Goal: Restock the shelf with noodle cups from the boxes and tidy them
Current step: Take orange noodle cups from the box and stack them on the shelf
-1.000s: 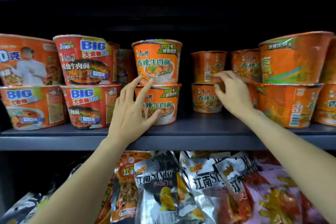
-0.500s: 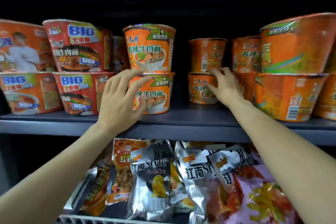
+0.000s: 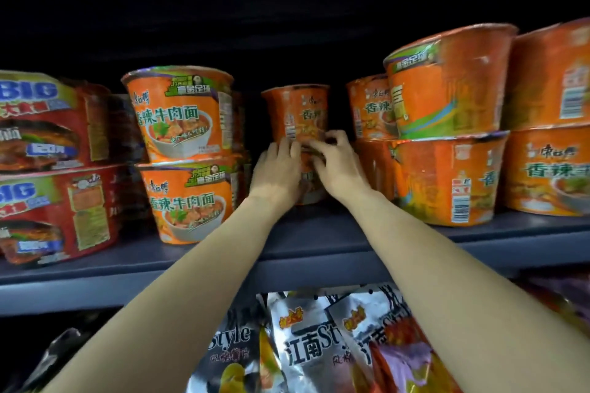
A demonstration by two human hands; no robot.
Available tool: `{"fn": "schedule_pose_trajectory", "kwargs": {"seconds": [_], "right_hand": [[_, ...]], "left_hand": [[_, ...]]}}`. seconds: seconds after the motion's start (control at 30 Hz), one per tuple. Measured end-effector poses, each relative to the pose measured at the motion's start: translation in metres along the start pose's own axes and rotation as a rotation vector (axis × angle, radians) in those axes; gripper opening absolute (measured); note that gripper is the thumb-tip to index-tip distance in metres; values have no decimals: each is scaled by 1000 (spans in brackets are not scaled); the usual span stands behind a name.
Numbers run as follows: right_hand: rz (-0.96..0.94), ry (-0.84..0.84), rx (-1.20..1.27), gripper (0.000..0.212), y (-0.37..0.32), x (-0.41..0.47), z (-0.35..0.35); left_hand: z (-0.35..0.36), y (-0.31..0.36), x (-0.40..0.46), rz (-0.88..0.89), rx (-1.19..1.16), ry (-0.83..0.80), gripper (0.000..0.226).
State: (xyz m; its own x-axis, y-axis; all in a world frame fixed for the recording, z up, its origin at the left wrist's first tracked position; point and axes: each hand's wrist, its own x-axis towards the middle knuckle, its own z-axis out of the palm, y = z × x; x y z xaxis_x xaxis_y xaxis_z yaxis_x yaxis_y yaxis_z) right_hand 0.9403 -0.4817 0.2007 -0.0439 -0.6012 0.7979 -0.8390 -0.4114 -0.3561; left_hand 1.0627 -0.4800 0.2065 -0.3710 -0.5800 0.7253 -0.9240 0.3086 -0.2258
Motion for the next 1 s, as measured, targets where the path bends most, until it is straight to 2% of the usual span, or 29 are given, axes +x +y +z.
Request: {"fn": "schedule_pose_trajectory", "kwargs": {"seconds": [0.07,0.13,0.2,0.33,0.43,0.53,0.6,0.67,0.73,0.8,0.9,1.0], "right_hand": [[13,97,-62,36,-2,2,-4],[47,235,-37,37,-5,11,-11],[86,288,26,44,-6,24,-16],[175,59,340,88,-5,47,-5],[237,-77,533,100,-4,55,0],[236,-83,478,108,-3,57,-1],[208,6,312,110,-5,54,0],[182,79,186,101,-5,49,-1],[170,101,222,85,-2,46,-5],[161,83,297,78,4,44,-9],[108,-46,311,92,2,37,-6],[107,-77,351,102,-5,34,0]], "left_hand": [[4,-2,3,-1,35,33,59],[3,-3,3,9,40,54,59],[4,-4,1,12,45,53,61],[6,-5,2,10,59,93,60],[6,-7,4,11,34,121,59],[5,-7,5,16,-1,130,55],[2,-8,5,18,-41,133,52],[0,-10,1,34,-130,170,47],[1,-12,-2,29,-255,224,46],[2,-12,-4,-41,-326,218,48],[2,-11,-4,-140,-336,155,50],[3,-8,-3,-123,-275,123,49]]}}
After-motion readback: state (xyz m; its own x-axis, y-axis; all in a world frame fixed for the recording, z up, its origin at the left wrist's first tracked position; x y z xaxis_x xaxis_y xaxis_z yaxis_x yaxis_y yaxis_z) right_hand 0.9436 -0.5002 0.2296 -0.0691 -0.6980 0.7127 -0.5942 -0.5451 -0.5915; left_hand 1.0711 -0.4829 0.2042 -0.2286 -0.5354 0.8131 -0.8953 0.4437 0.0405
